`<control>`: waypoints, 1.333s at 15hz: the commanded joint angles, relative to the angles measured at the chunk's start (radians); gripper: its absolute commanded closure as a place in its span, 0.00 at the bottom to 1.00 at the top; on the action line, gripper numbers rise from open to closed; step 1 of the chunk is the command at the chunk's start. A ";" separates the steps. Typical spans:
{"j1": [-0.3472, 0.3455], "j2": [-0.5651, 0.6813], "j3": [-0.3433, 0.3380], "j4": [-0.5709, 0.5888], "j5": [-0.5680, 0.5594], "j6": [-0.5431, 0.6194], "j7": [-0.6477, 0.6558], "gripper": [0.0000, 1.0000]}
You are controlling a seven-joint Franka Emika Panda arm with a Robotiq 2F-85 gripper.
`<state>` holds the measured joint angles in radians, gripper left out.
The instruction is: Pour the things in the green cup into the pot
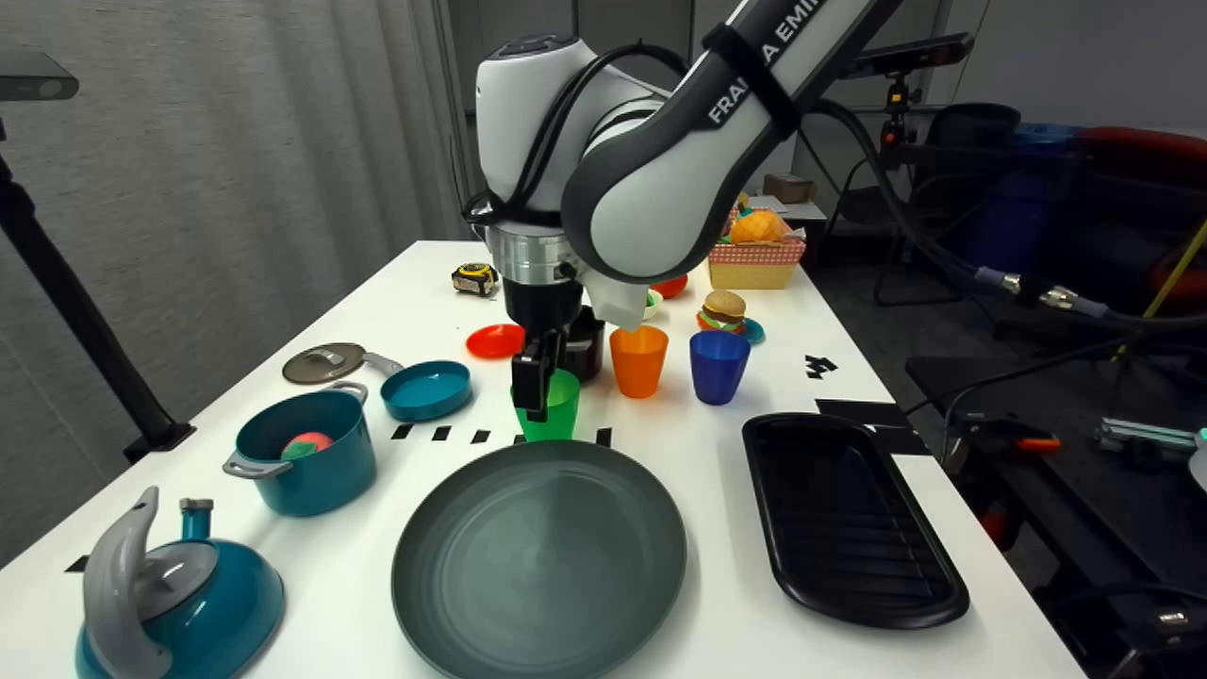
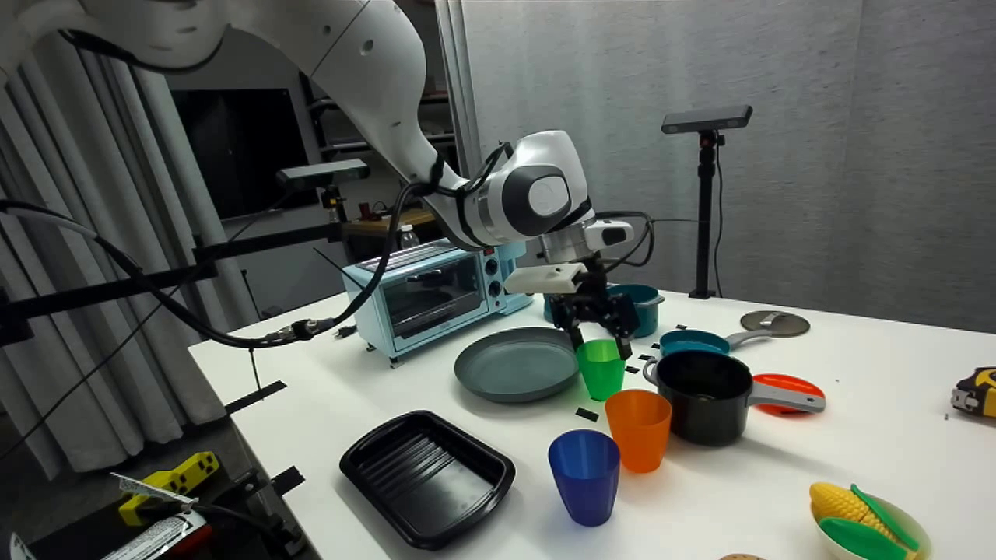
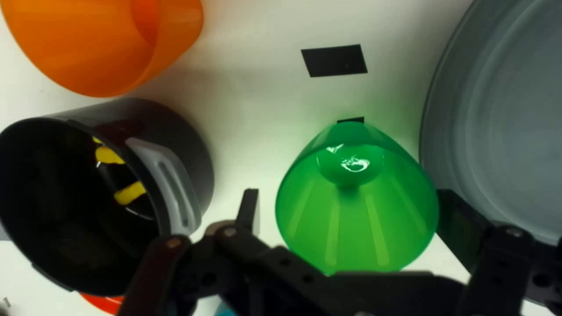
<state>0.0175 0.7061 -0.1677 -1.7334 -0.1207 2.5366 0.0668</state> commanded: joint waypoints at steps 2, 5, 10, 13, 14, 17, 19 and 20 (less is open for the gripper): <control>0.001 -0.102 0.003 -0.070 -0.026 0.020 0.008 0.00; 0.007 -0.166 0.009 -0.104 -0.030 0.027 0.007 0.00; 0.027 -0.311 0.022 -0.207 -0.062 0.043 0.003 0.00; 0.042 -0.396 0.030 -0.267 -0.105 0.040 0.011 0.00; 0.044 -0.420 0.033 -0.283 -0.118 0.036 0.013 0.00; 0.047 -0.475 0.039 -0.320 -0.161 0.026 0.018 0.00; 0.044 -0.500 0.043 -0.340 -0.189 0.026 0.025 0.00; 0.044 -0.510 0.043 -0.348 -0.205 0.024 0.031 0.00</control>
<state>0.0644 0.2626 -0.1306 -2.0126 -0.2692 2.5381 0.0672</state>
